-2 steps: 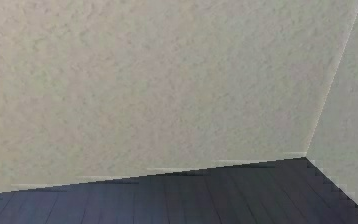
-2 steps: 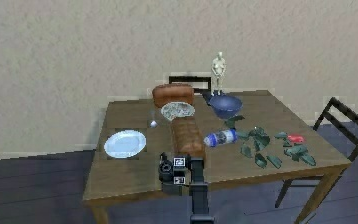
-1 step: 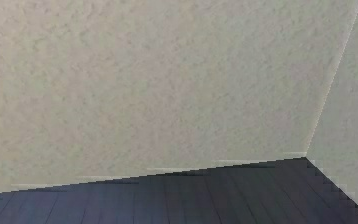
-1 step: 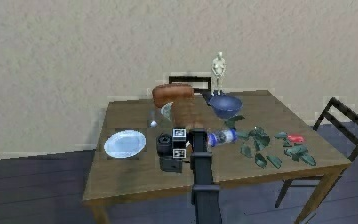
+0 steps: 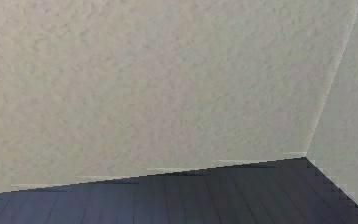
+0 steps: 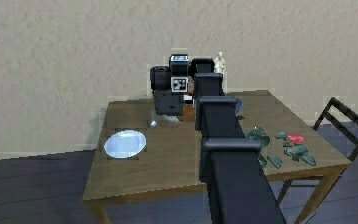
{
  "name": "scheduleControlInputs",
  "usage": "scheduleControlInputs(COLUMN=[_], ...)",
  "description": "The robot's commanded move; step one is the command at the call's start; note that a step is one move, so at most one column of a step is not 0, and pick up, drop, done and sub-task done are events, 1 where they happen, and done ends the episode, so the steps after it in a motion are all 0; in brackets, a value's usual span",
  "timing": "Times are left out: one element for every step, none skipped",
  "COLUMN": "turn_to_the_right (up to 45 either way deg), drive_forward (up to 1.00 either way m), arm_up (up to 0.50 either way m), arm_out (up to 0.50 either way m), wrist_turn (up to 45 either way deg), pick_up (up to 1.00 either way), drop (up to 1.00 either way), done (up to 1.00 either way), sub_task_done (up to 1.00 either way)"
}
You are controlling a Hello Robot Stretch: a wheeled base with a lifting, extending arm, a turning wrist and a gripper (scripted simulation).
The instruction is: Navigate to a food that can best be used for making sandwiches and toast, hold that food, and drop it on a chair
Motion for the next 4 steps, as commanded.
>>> scheduleControlInputs(turn_to_the_right=[0.0, 0.0, 0.0, 0.0], drive_forward=[0.00, 0.00, 0.00, 0.00], arm_up=[0.00, 0.00, 0.00, 0.00], arm_out=[0.00, 0.00, 0.00, -0.26], wrist_turn=[-45.0, -45.0, -45.0, 0.0], pick_up=[0.00, 0.00, 0.00, 0.00], drop=[0.00, 0.00, 0.00, 0.00], done=[0.00, 0.00, 0.00, 0.00], sub_task_done=[0.00, 0.00, 0.00, 0.00])
